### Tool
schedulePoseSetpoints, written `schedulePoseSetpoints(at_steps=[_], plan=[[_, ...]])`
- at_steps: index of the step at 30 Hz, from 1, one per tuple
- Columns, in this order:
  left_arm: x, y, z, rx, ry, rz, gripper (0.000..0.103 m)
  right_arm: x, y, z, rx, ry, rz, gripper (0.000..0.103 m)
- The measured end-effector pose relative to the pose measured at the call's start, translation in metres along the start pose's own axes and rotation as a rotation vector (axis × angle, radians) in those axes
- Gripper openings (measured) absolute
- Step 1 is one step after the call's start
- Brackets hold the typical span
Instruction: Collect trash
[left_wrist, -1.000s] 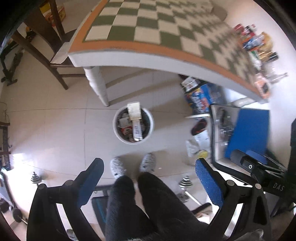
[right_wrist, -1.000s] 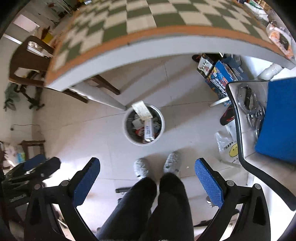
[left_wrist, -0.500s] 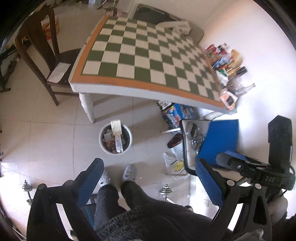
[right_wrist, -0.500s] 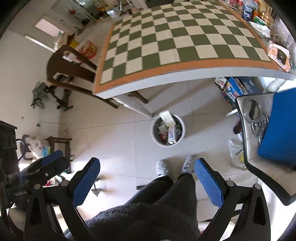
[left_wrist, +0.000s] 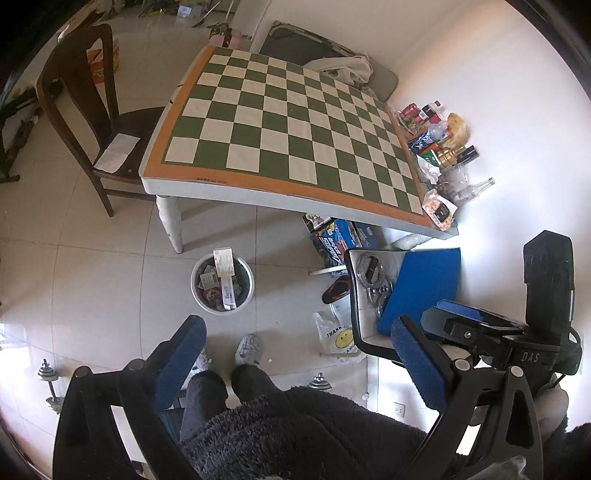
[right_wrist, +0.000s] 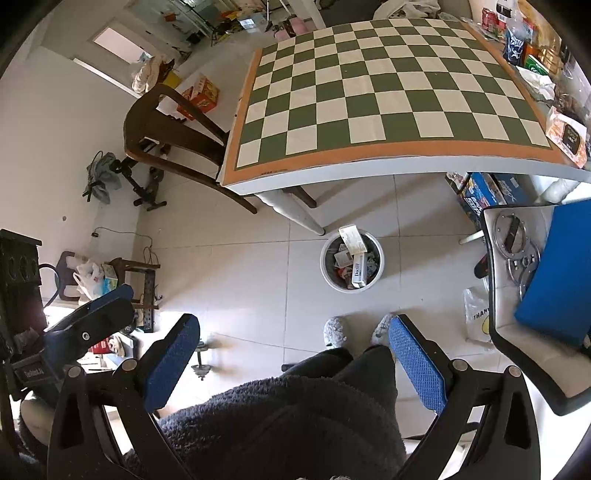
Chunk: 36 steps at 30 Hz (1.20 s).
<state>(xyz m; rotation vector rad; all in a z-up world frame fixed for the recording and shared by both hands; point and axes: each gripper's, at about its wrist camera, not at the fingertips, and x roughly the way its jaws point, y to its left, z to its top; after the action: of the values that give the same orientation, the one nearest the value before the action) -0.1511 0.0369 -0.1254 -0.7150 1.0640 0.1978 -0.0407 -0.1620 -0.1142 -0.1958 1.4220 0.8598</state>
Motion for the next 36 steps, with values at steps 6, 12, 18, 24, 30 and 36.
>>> schedulePoseSetpoints(at_steps=[6, 12, 18, 24, 30, 36], plan=[[-0.004, 0.000, -0.007, -0.014, 0.003, 0.006, 0.103, -0.001, 0.001, 0.002, -0.014, 0.015, 0.001, 0.103], [-0.002, -0.003, -0.010, -0.025, 0.016, 0.025, 0.103, -0.002, 0.000, 0.001, -0.030, 0.031, -0.002, 0.103], [0.001, -0.006, -0.013, -0.038, 0.031, 0.041, 0.102, 0.002, -0.004, -0.002, -0.041, 0.052, -0.009, 0.103], [0.002, -0.007, -0.016, -0.048, 0.037, 0.041, 0.102, 0.001, -0.007, -0.004, -0.051, 0.061, -0.015, 0.103], [0.002, -0.007, -0.017, -0.052, 0.037, 0.037, 0.102, 0.001, -0.011, -0.009, -0.057, 0.073, -0.017, 0.103], [0.002, -0.005, -0.017, -0.048, 0.040, 0.036, 0.102, 0.002, -0.012, -0.012, -0.060, 0.076, -0.016, 0.103]])
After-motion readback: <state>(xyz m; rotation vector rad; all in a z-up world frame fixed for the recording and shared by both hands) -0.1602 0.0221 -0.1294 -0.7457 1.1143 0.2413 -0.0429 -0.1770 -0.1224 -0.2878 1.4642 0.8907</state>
